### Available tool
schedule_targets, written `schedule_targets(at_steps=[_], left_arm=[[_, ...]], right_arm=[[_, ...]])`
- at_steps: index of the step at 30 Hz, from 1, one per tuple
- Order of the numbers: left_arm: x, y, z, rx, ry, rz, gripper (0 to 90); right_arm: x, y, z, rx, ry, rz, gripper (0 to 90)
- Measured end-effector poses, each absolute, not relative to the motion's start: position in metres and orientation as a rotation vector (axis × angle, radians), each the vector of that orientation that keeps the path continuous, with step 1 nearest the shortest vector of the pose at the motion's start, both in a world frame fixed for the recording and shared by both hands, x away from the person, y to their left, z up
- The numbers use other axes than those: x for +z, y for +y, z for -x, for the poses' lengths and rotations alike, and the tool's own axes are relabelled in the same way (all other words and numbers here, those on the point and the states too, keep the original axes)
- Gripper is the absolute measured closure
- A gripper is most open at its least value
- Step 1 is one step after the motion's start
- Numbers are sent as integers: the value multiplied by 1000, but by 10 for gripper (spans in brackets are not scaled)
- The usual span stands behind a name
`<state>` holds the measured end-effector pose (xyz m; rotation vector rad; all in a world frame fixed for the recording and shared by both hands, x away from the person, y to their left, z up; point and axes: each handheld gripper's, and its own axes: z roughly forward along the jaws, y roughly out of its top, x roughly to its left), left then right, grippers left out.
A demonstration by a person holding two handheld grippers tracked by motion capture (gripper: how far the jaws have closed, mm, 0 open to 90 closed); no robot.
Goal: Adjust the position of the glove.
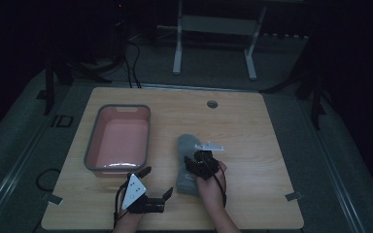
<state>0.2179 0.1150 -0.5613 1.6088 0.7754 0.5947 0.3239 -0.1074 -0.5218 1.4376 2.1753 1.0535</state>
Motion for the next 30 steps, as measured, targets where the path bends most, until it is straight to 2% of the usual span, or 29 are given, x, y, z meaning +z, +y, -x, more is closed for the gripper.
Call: schedule_targets(at_steps=[1,3,4,6,8,10,12,13,23,25,26,27,30], left_arm=[[-562,115,-218,591,764,-1606,1],[-562,115,-219,582,746,-1590,2],[-562,115,-219,574,745,-1594,2],[-562,114,-221,542,749,-1605,2],[-561,112,-221,526,767,-1643,2],[-557,110,-221,519,779,-1648,2],[-550,107,-223,486,799,-1667,2],[-546,106,-224,471,801,-1675,2],[-508,90,-255,394,811,-1710,2],[-503,85,-266,386,842,-1766,2],[-502,82,-271,386,863,-1796,41],[-501,80,-276,387,876,-1821,113],[-502,73,-293,374,939,-1913,154]], right_arm=[[-519,-109,-324,1060,2183,-1438,467],[-513,-114,-324,1088,2209,-1417,441],[-511,-118,-325,1103,2216,-1397,384],[-506,-124,-323,1106,2195,-1342,362],[-500,-131,-324,1090,2186,-1318,277],[-495,-142,-325,1134,2166,-1340,272],[-491,-152,-327,1140,2162,-1350,152],[-490,-158,-329,1148,2186,-1343,122],[-488,-190,-331,1250,2224,-1155,178],[-488,-191,-333,1219,2245,-1220,154],[-488,-190,-334,1198,2258,-1244,111],[-489,-189,-335,1191,2281,-1232,109],[-492,-182,-336,1206,2304,-1250,121]])
